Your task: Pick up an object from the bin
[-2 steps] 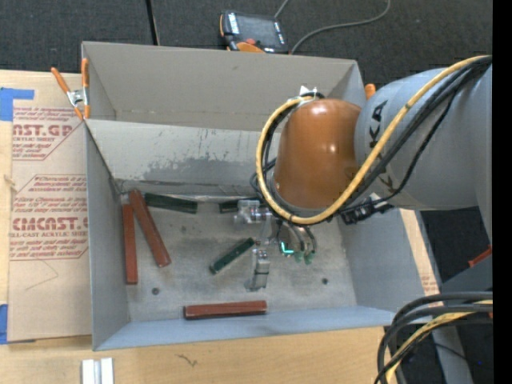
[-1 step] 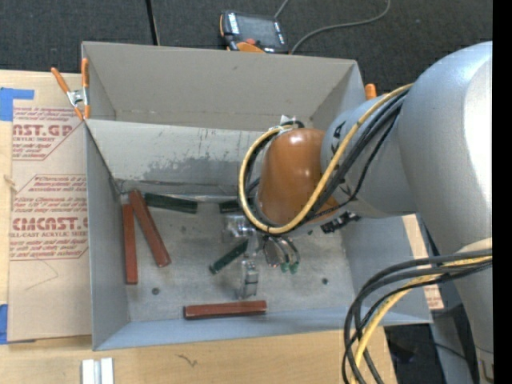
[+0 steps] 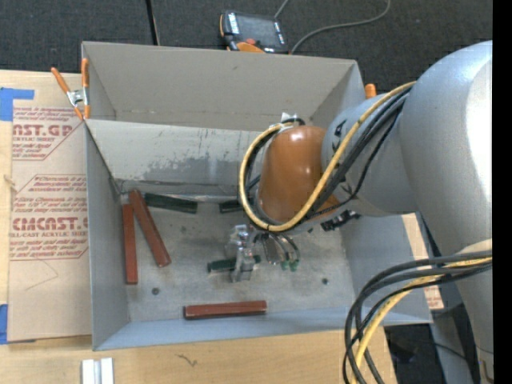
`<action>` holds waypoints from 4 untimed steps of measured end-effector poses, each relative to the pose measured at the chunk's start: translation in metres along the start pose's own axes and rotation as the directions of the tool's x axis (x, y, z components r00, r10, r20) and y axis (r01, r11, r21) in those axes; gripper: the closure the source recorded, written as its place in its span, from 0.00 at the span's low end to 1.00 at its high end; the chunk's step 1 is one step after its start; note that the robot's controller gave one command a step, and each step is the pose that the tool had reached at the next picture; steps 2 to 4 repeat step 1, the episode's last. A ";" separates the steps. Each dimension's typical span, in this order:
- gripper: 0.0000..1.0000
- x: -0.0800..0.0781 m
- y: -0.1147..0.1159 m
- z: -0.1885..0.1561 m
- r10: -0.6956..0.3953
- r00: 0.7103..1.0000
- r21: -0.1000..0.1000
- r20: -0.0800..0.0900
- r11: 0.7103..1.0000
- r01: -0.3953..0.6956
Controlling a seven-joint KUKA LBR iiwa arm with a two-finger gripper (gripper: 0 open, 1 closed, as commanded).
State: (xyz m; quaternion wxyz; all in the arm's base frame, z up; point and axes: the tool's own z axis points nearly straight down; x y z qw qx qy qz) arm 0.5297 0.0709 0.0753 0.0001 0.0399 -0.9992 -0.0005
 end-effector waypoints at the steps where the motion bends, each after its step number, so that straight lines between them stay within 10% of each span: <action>1: 1.00 0.007 -0.012 -0.172 0.015 1.000 0.001 0.010 1.000 -0.015; 4: 1.00 0.007 -0.012 -0.172 0.015 1.000 0.001 0.010 1.000 -0.015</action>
Offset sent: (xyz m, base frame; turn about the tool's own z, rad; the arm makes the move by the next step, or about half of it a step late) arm -0.0082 -0.0129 0.1674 0.0154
